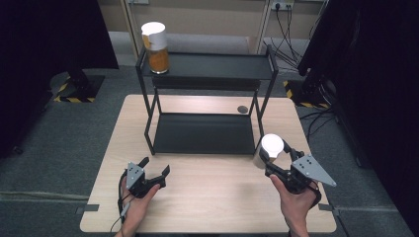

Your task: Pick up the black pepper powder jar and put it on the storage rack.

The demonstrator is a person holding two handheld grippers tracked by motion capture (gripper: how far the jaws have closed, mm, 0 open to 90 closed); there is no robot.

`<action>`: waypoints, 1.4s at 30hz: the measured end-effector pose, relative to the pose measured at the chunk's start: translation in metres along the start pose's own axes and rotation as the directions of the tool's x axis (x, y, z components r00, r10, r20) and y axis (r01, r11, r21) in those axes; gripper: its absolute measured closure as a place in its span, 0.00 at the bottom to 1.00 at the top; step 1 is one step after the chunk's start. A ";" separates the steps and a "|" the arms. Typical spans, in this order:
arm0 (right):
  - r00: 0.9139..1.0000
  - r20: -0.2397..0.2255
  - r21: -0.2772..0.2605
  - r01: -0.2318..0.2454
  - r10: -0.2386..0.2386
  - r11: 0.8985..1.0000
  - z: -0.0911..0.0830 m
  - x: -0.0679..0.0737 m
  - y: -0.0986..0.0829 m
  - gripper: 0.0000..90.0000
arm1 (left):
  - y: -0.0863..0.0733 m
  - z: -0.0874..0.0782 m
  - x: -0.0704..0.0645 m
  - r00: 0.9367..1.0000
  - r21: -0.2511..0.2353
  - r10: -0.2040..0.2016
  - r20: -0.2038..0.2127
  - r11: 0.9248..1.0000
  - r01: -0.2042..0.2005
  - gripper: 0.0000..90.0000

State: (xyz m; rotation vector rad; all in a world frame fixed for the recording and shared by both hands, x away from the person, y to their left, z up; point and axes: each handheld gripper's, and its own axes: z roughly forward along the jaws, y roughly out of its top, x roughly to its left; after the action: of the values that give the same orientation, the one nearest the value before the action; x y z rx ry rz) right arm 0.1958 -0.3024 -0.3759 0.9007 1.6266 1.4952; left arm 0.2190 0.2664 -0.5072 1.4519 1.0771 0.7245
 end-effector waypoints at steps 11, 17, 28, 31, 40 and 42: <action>1.000 0.013 -0.033 0.004 -0.004 0.999 0.007 -0.004 0.020 0.34 | 0.000 0.000 0.000 1.000 0.001 0.000 0.000 1.000 0.000 0.11; 1.000 0.019 -0.041 0.013 -0.012 0.999 0.011 -0.005 0.030 0.34 | 0.000 0.000 0.000 1.000 0.001 -0.001 0.000 1.000 0.001 0.11; 0.999 0.027 -0.058 0.021 -0.019 0.998 0.021 -0.007 0.049 0.34 | 0.000 0.000 0.000 1.000 0.002 -0.003 0.002 1.000 0.003 0.11; 0.999 0.028 -0.061 0.025 -0.023 0.998 0.024 -0.008 0.054 0.34 | 0.000 0.001 0.000 1.000 0.000 -0.003 0.002 1.000 0.003 0.11; 0.999 0.028 -0.084 0.034 -0.032 0.996 0.031 -0.009 0.069 0.34 | 0.000 0.001 -0.001 1.000 -0.002 -0.005 0.003 1.000 0.005 0.11; 0.999 0.029 -0.087 0.036 -0.033 0.996 0.033 -0.009 0.073 0.34 | 0.000 0.001 -0.001 1.000 -0.002 -0.005 0.003 1.000 0.005 0.11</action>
State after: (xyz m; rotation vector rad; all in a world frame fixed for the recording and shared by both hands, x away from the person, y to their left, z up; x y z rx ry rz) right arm 0.2298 -0.2887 -0.3046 0.8370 1.5373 1.5122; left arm 0.2194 0.2654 -0.5075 1.4483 1.0773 0.7198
